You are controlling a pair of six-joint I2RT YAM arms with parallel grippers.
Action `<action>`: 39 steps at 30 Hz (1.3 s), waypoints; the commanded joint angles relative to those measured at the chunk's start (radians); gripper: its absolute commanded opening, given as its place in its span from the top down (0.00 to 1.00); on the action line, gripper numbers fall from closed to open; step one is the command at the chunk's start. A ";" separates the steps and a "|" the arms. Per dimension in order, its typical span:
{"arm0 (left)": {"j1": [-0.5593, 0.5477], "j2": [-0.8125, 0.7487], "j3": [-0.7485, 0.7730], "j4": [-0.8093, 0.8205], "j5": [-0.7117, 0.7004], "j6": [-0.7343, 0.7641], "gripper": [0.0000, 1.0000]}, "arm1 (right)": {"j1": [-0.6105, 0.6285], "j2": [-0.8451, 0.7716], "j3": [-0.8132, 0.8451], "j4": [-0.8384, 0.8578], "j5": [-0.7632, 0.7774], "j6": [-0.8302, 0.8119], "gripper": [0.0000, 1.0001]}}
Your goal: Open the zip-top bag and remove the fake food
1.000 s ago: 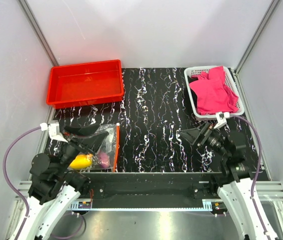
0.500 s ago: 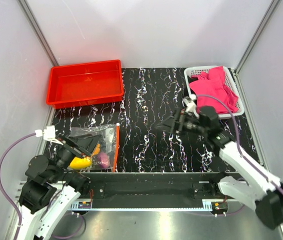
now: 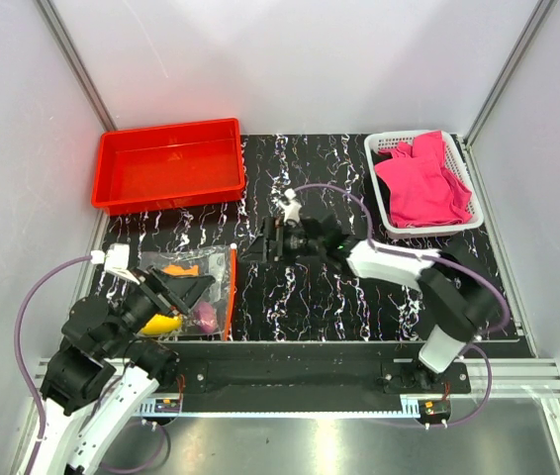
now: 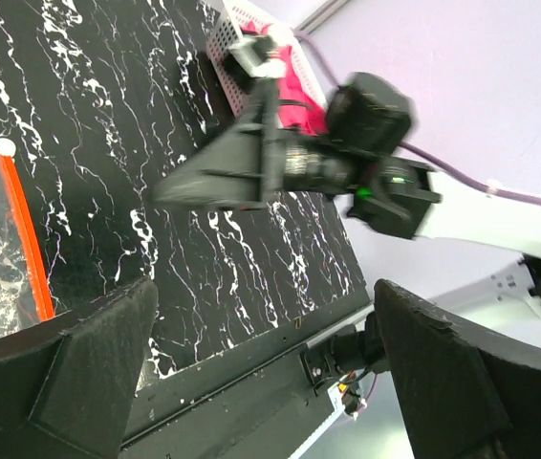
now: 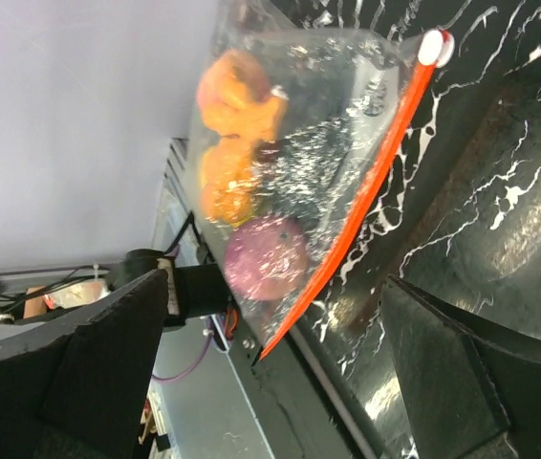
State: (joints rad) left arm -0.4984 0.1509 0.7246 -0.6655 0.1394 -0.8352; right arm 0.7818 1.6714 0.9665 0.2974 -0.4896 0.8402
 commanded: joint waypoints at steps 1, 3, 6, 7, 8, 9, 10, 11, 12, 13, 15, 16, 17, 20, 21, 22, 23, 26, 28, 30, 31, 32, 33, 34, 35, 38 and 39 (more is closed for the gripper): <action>-0.002 0.027 0.050 0.001 0.055 0.027 0.01 | 0.016 0.099 0.069 0.151 0.019 0.005 0.02; -0.003 0.041 0.065 0.001 0.068 0.034 0.01 | 0.020 0.169 0.101 0.179 0.025 0.010 0.08; -0.002 0.064 0.082 0.000 0.083 0.045 0.01 | 0.042 0.255 0.135 0.242 0.048 0.013 0.19; -0.002 0.073 0.088 -0.009 0.083 0.044 0.01 | 0.048 0.272 0.141 0.250 0.062 -0.002 0.19; -0.002 0.078 0.094 -0.016 0.091 0.041 0.01 | 0.054 0.301 0.152 0.256 0.072 -0.010 0.19; -0.002 0.091 0.099 -0.019 0.095 0.035 0.01 | 0.057 0.316 0.162 0.256 0.088 -0.016 0.19; -0.002 0.096 0.107 -0.026 0.103 0.033 0.01 | 0.057 0.333 0.175 0.255 0.089 -0.023 0.19; -0.002 0.101 0.108 -0.029 0.104 0.027 0.01 | 0.057 0.368 0.202 0.250 0.088 -0.029 0.19; -0.002 0.108 0.108 -0.032 0.106 0.025 0.01 | 0.056 0.385 0.215 0.246 0.083 -0.035 0.19; -0.002 0.113 0.107 -0.037 0.108 0.024 0.01 | 0.057 0.399 0.224 0.255 0.080 -0.032 0.19; -0.002 0.130 0.113 -0.052 0.106 0.030 0.01 | 0.057 0.435 0.227 0.310 0.068 -0.023 0.20; -0.002 0.151 0.121 -0.055 0.109 0.033 0.01 | 0.057 0.448 0.227 0.322 0.062 -0.021 0.23; -0.002 0.157 0.122 -0.059 0.111 0.039 0.01 | 0.057 0.468 0.228 0.344 0.056 -0.023 0.25; -0.002 0.179 0.122 -0.071 0.108 0.035 0.01 | 0.057 0.482 0.224 0.345 0.042 -0.033 0.33; -0.002 0.180 0.116 -0.071 0.106 0.031 0.01 | 0.057 0.481 0.227 0.335 0.039 -0.053 0.36; -0.002 0.180 0.113 -0.072 0.097 0.028 0.01 | 0.057 0.481 0.241 0.319 0.039 -0.068 0.46; -0.002 0.180 0.107 -0.071 0.092 0.024 0.01 | 0.057 0.481 0.247 0.287 0.042 -0.081 0.49; -0.002 0.202 0.119 -0.072 0.103 0.042 0.01 | 0.057 0.481 0.253 0.298 0.011 -0.118 0.70; -0.002 0.211 0.125 -0.077 0.104 0.045 0.01 | 0.057 0.484 0.258 0.312 -0.010 -0.118 0.77; -0.002 0.222 0.142 -0.075 0.111 0.042 0.01 | 0.057 0.491 0.276 0.309 -0.053 -0.127 0.95; -0.002 0.229 0.150 -0.077 0.112 0.044 0.01 | 0.057 0.485 0.296 0.299 -0.059 -0.136 1.00; -0.002 0.234 0.159 -0.075 0.109 0.054 0.01 | 0.057 0.476 0.308 0.261 -0.064 -0.150 1.00; -0.002 0.237 0.173 -0.077 0.109 0.059 0.01 | 0.057 0.467 0.320 0.235 -0.066 -0.188 1.00; -0.002 0.245 0.179 -0.077 0.108 0.067 0.01 | 0.057 0.447 0.359 0.200 -0.069 -0.214 1.00; -0.002 0.251 0.185 -0.077 0.108 0.073 0.01 | 0.056 0.435 0.380 0.113 -0.072 -0.242 1.00; -0.002 0.288 0.225 -0.109 0.094 0.087 0.01 | 0.054 0.396 0.468 -0.037 -0.096 -0.386 1.00; -0.002 0.300 0.240 -0.118 0.085 0.097 0.01 | 0.054 0.390 0.485 -0.059 -0.104 -0.461 1.00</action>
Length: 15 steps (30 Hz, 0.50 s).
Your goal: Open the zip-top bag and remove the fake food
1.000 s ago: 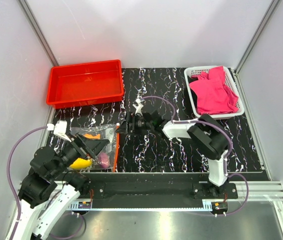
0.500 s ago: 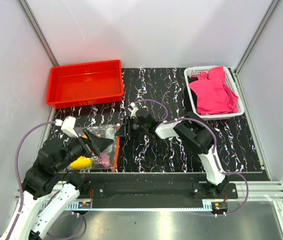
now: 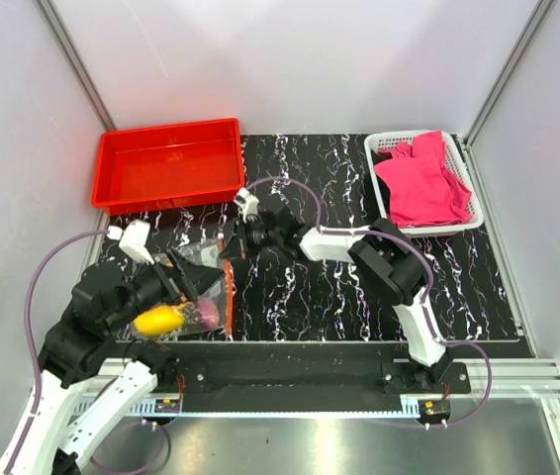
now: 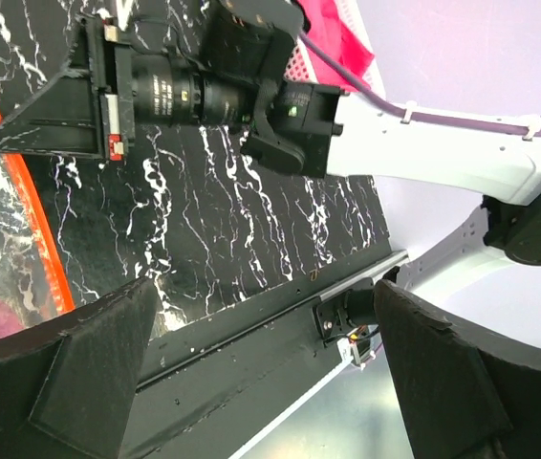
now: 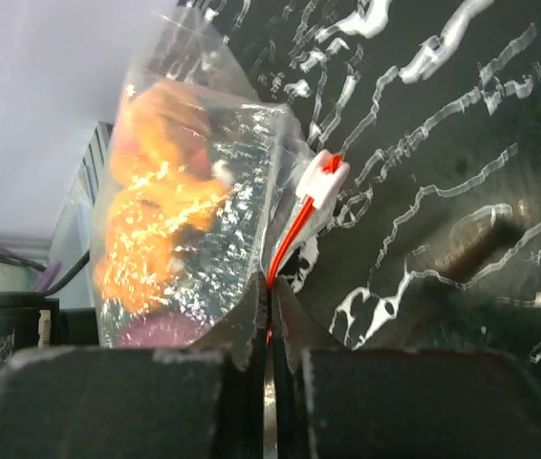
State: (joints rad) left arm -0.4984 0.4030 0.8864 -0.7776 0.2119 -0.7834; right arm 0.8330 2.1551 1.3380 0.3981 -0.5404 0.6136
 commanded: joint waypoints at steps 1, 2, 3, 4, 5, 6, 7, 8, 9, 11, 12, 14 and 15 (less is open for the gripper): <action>-0.002 0.069 0.110 -0.012 -0.017 0.073 0.01 | -0.003 -0.098 0.145 -0.186 -0.070 -0.265 1.00; -0.002 0.083 0.127 -0.031 -0.041 0.087 0.01 | -0.009 -0.097 0.167 -0.202 -0.129 -0.320 1.00; -0.002 0.097 0.147 -0.038 -0.090 0.105 0.01 | -0.015 -0.089 0.190 -0.218 -0.173 -0.351 1.00; -0.002 0.127 0.182 -0.048 -0.120 0.145 0.01 | -0.027 -0.077 0.241 -0.264 -0.209 -0.380 1.00; -0.002 0.141 0.201 -0.069 -0.150 0.157 0.01 | -0.034 -0.071 0.274 -0.304 -0.264 -0.450 1.00; -0.002 0.157 0.216 -0.080 -0.189 0.164 0.01 | -0.040 -0.063 0.312 -0.358 -0.294 -0.494 1.00; -0.002 0.186 0.230 -0.087 -0.242 0.180 0.01 | -0.052 -0.049 0.398 -0.481 -0.323 -0.536 1.00; -0.002 0.206 0.262 -0.095 -0.255 0.194 0.01 | -0.060 -0.043 0.441 -0.537 -0.375 -0.608 1.00; -0.003 0.221 0.275 -0.098 -0.273 0.205 0.01 | -0.067 -0.035 0.519 -0.586 -0.394 -0.665 1.00; -0.002 0.261 0.305 -0.101 -0.299 0.228 0.01 | -0.090 -0.041 0.575 -0.671 -0.432 -0.728 1.00; 0.000 0.267 0.316 -0.100 -0.328 0.236 0.01 | -0.098 -0.055 0.604 -0.686 -0.452 -0.745 1.00; 0.001 0.281 0.333 -0.094 -0.338 0.256 0.01 | -0.124 -0.083 0.603 -0.714 -0.507 -0.788 1.00; 0.001 0.283 0.345 -0.085 -0.326 0.263 0.01 | -0.133 -0.116 0.583 -0.714 -0.518 -0.792 1.00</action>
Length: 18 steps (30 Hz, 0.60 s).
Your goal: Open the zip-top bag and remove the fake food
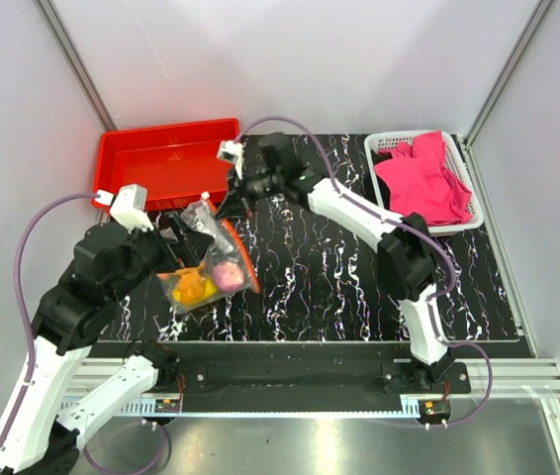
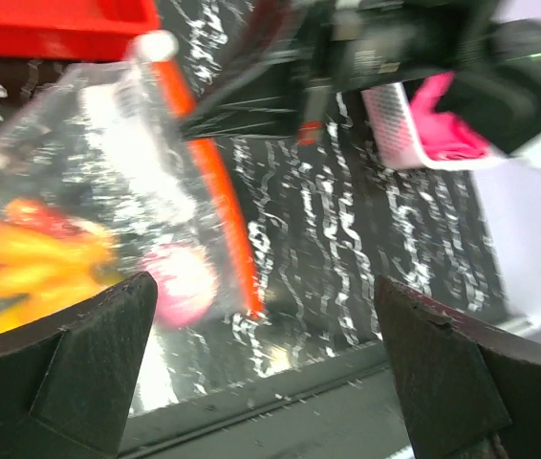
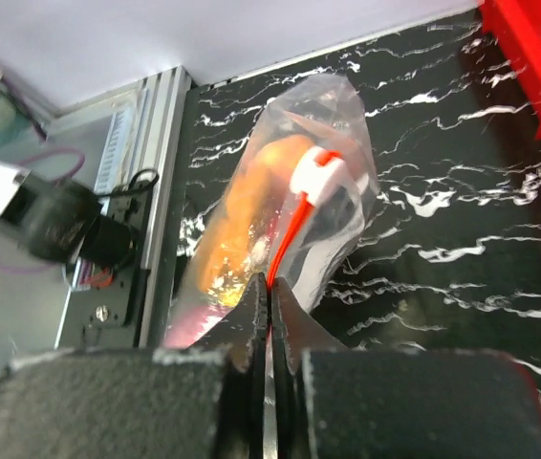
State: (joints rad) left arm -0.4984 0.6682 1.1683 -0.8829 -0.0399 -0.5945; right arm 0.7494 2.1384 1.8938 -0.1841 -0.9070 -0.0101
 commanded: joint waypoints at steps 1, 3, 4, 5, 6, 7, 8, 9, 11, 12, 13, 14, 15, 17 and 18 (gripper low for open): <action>0.001 0.008 0.064 0.036 -0.052 0.102 0.01 | -0.056 -0.113 0.018 -0.127 -0.167 -0.171 1.00; 0.001 -0.007 0.050 0.096 0.033 0.140 0.01 | -0.062 -0.146 -0.010 -0.124 -0.223 -0.182 1.00; 0.003 -0.012 0.038 0.123 0.067 0.150 0.01 | -0.062 -0.153 -0.019 -0.124 -0.257 -0.195 1.00; 0.004 -0.018 0.028 0.131 0.083 0.156 0.01 | -0.062 -0.159 -0.027 -0.126 -0.276 -0.197 1.00; 0.004 -0.022 0.001 0.140 0.118 0.173 0.01 | -0.064 -0.169 -0.033 -0.144 -0.289 -0.195 1.00; 0.003 -0.025 -0.012 0.154 0.133 0.179 0.01 | -0.065 -0.176 -0.033 -0.172 -0.311 -0.221 1.00; 0.006 -0.021 -0.019 0.154 0.162 0.183 0.01 | -0.065 -0.195 -0.033 -0.204 -0.317 -0.246 1.00; 0.011 -0.007 -0.031 0.154 0.181 0.194 0.01 | -0.067 -0.207 -0.035 -0.262 -0.320 -0.269 1.00; 0.017 0.002 -0.044 0.157 0.236 0.211 0.01 | -0.065 -0.251 -0.048 -0.290 -0.328 -0.303 1.00; 0.020 0.010 -0.047 0.157 0.242 0.223 0.01 | -0.067 -0.267 -0.051 -0.314 -0.331 -0.309 1.00; 0.021 0.011 -0.044 0.159 0.250 0.232 0.01 | -0.065 -0.285 -0.056 -0.330 -0.336 -0.327 1.00; 0.024 0.017 -0.038 0.160 0.268 0.243 0.01 | -0.067 -0.317 -0.070 -0.336 -0.340 -0.330 1.00; 0.032 0.024 -0.030 0.160 0.282 0.274 0.01 | -0.065 -0.333 -0.073 -0.341 -0.346 -0.330 1.00; 0.040 0.045 0.017 0.162 0.314 0.303 0.01 | -0.061 -0.376 -0.084 -0.351 -0.368 -0.332 1.00; 0.044 0.053 0.031 0.162 0.321 0.327 0.01 | -0.058 -0.391 -0.090 -0.351 -0.374 -0.335 1.00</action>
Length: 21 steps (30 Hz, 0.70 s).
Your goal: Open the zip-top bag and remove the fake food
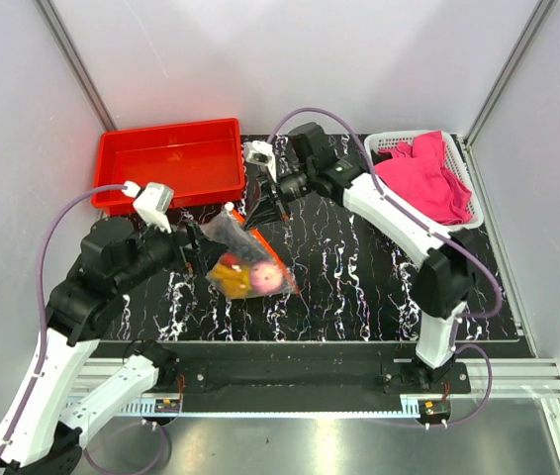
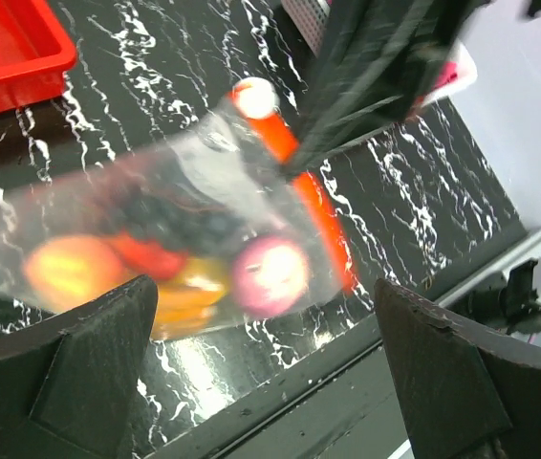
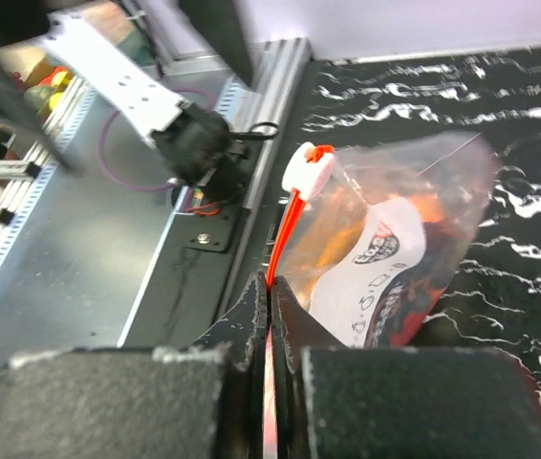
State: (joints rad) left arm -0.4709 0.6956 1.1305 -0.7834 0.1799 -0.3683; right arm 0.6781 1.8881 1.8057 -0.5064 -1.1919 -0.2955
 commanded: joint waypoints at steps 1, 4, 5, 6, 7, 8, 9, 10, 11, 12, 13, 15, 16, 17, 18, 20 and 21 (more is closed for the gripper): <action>0.023 0.033 0.086 0.065 0.107 0.114 0.01 | 0.014 -0.152 -0.011 -0.029 -0.094 -0.059 1.00; 0.046 0.074 0.092 0.097 0.197 0.144 0.01 | 0.015 -0.161 -0.023 -0.029 -0.058 -0.050 1.00; 0.054 0.096 0.081 0.110 0.254 0.146 0.01 | 0.015 -0.152 -0.022 -0.030 -0.048 -0.050 1.00; 0.057 0.108 0.075 0.118 0.268 0.149 0.01 | 0.015 -0.146 -0.020 -0.040 -0.034 -0.050 1.00; 0.060 0.119 0.069 0.133 0.276 0.149 0.01 | 0.014 -0.141 -0.017 -0.044 -0.034 -0.059 1.00; 0.064 0.139 0.063 0.134 0.277 0.150 0.01 | 0.015 -0.130 -0.010 -0.053 -0.038 -0.068 1.00; 0.071 0.148 0.054 0.139 0.280 0.154 0.01 | 0.015 -0.126 -0.005 -0.076 -0.054 -0.079 1.00; 0.077 0.156 0.049 0.159 0.289 0.155 0.01 | 0.015 -0.124 -0.002 -0.090 -0.063 -0.108 1.00; 0.095 0.168 0.043 0.168 0.315 0.155 0.01 | 0.014 -0.123 -0.002 -0.101 -0.066 -0.119 1.00; 0.103 0.174 0.041 0.174 0.329 0.163 0.01 | 0.015 -0.124 -0.003 -0.112 -0.063 -0.125 1.00; 0.110 0.179 0.040 0.185 0.346 0.169 0.01 | 0.014 -0.123 -0.005 -0.119 -0.060 -0.135 1.00; 0.133 0.176 0.026 0.220 0.403 0.186 0.01 | 0.014 -0.126 -0.003 -0.148 -0.064 -0.154 1.00; 0.141 0.171 0.020 0.231 0.429 0.190 0.01 | 0.014 -0.126 -0.005 -0.155 -0.069 -0.165 1.00; 0.159 0.171 0.014 0.242 0.491 0.201 0.01 | 0.015 -0.124 -0.005 -0.164 -0.075 -0.171 1.00; 0.167 0.173 0.006 0.259 0.531 0.206 0.01 | 0.015 -0.126 -0.005 -0.170 -0.087 -0.177 1.00; 0.182 0.180 0.002 0.262 0.622 0.221 0.01 | 0.015 -0.123 -0.003 -0.175 -0.089 -0.182 1.00; 0.184 0.183 -0.004 0.269 0.645 0.223 0.01 | 0.015 -0.123 -0.003 -0.176 -0.095 -0.188 1.00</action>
State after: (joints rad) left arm -0.3084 0.8833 1.1370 -0.6140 0.6102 -0.1905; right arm 0.6872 1.7752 1.7847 -0.6651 -1.2247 -0.4355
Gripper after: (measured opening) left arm 0.987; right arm 0.010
